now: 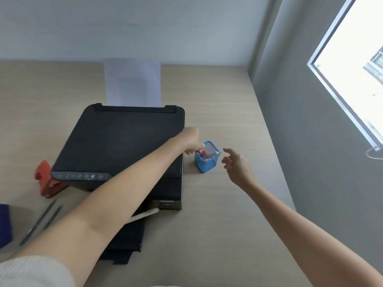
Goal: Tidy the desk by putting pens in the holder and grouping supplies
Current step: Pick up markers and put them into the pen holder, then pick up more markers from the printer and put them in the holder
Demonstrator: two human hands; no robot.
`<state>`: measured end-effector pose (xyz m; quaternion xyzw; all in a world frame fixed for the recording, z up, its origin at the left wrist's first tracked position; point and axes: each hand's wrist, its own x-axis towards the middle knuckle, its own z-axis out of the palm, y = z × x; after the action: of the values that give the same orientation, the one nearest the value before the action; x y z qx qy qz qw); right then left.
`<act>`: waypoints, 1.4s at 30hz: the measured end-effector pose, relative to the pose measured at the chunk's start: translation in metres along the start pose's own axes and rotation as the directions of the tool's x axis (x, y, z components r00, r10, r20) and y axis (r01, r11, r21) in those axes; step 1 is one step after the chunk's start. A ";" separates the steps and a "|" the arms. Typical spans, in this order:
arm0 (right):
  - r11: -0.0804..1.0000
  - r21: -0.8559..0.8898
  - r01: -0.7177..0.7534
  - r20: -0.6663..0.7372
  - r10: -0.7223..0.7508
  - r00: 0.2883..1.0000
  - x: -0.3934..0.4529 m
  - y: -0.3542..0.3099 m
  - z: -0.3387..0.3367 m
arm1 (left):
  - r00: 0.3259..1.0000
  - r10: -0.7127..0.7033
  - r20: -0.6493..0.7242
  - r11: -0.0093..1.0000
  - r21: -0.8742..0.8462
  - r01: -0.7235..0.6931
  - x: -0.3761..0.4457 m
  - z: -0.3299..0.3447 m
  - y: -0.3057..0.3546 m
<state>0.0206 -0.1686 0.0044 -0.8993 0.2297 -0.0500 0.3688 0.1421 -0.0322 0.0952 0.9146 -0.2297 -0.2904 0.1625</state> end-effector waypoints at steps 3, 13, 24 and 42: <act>0.993 0.021 0.115 -0.034 -0.115 0.993 -0.041 0.003 0.008 | 0.994 0.108 -0.002 0.964 -0.242 -0.106 -0.074 -0.025 -0.033; 0.814 -0.011 0.581 0.356 -0.540 0.763 -0.156 -0.006 0.095 | 0.937 -0.340 -0.079 0.939 0.026 0.343 -0.179 0.086 -0.236; 0.699 -0.343 0.628 0.428 -0.478 0.767 -0.160 -0.087 0.178 | 0.958 -0.115 -0.262 0.958 0.226 0.177 -0.166 0.135 -0.291; 0.747 -0.442 0.497 0.479 -0.272 0.835 -0.157 -0.212 0.288 | 0.773 -0.614 -0.158 0.760 -0.382 0.526 -0.232 0.128 -0.438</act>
<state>0.0354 0.2184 -0.0452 -0.9857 -0.0370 0.1189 0.1135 0.0394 0.4349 -0.0873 0.9333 0.1365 -0.2299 0.2397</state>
